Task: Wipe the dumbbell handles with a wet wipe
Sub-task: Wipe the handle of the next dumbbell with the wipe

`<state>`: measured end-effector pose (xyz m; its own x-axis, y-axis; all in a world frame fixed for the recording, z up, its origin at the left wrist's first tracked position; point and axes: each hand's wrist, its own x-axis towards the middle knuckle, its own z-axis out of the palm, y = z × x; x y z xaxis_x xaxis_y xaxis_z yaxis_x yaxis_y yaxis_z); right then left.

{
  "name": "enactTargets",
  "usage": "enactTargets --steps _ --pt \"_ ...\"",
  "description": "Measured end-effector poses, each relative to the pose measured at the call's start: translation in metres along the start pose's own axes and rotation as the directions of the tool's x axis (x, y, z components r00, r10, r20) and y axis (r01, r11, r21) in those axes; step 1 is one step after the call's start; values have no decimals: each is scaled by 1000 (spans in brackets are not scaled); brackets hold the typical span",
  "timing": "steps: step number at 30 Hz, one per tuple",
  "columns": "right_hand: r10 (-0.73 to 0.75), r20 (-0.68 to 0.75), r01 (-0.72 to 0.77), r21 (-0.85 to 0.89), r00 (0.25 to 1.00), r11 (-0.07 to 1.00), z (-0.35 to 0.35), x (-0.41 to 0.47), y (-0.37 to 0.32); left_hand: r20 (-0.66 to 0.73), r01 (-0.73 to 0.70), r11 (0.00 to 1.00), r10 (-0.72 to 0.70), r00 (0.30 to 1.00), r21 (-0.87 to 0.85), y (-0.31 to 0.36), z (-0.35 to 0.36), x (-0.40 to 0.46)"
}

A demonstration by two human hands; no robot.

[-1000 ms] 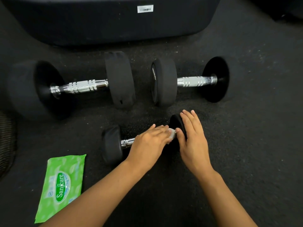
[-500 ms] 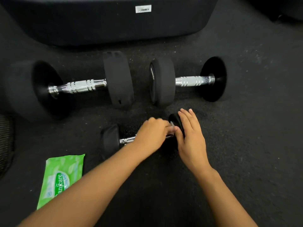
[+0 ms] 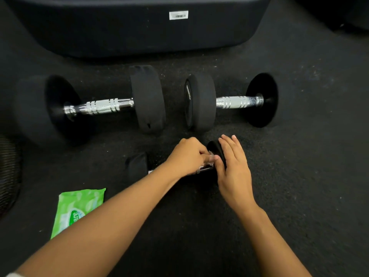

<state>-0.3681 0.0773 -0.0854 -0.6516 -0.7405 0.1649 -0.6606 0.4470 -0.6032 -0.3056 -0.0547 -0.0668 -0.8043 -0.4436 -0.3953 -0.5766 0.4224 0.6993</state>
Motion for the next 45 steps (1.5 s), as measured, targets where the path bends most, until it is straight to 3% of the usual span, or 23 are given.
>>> enactTargets --steps 3,5,6,7,9,10,12,15,20,25,27,29,31,33,36,39,42,45 --pt "-1 -8 1 -4 1000 1000 1 -1 0 26 22 993 -19 999 -117 -7 -1 3" --pt "-5 -12 4 -11 1000 1000 1 -3 1 -110 -32 999 30 994 -16 -12 16 -3" --pt "-8 -15 8 -13 1000 1000 1 -3 2 -205 -103 990 122 971 99 -14 27 -9" --pt "-10 -17 10 -12 1000 1000 1 -4 2 -273 -203 953 261 926 223 -18 37 -16" --pt "-11 -18 11 0 1000 1000 1 -5 2 -338 -395 819 543 769 416 -34 52 -28" --pt "-16 -22 16 8 1000 1000 1 -4 3 -355 -445 752 635 686 485 -43 55 -31" --pt "-25 -27 26 17 999 1000 1 -4 3 -386 -450 705 690 612 548 -59 57 -37" --pt "-29 -26 29 14 999 999 1 -6 4 -416 -428 715 681 602 553 -58 60 -41" --pt "-35 -24 35 1 999 999 1 -7 5 -327 -490 644 743 584 587 -43 60 -30" --pt "-35 -32 35 5 999 999 1 -7 4 -362 -444 677 710 605 586 -42 66 -32" --pt "-24 -26 24 -1 999 1000 1 -6 3 -374 -372 738 628 682 563 -27 63 -27" --pt "-15 -14 15 -3 1000 1000 0 -4 2 -334 -259 840 446 831 477 -11 48 -22" --pt "-11 -8 11 2 1000 1000 0 -4 1 -199 -125 916 214 956 380 -6 29 -10" --pt "-7 -16 7 10 1000 1000 0 -5 1 -20 -39 976 45 999 216 -4 11 4" --pt "-4 -22 5 23 1000 1000 0 -5 0 38 -34 996 31 999 78 -3 5 7" --pt "7 -18 -7 32 1000 999 0 -4 -1 -165 -157 980 176 971 119 -14 25 -12" --pt "8 -27 -7 24 1000 1000 1 -4 0 -356 -354 897 433 828 267 -23 46 -27" --pt "4 -16 -4 38 1000 999 0 -3 1 -400 -459 759 640 656 462 -43 55 -32"
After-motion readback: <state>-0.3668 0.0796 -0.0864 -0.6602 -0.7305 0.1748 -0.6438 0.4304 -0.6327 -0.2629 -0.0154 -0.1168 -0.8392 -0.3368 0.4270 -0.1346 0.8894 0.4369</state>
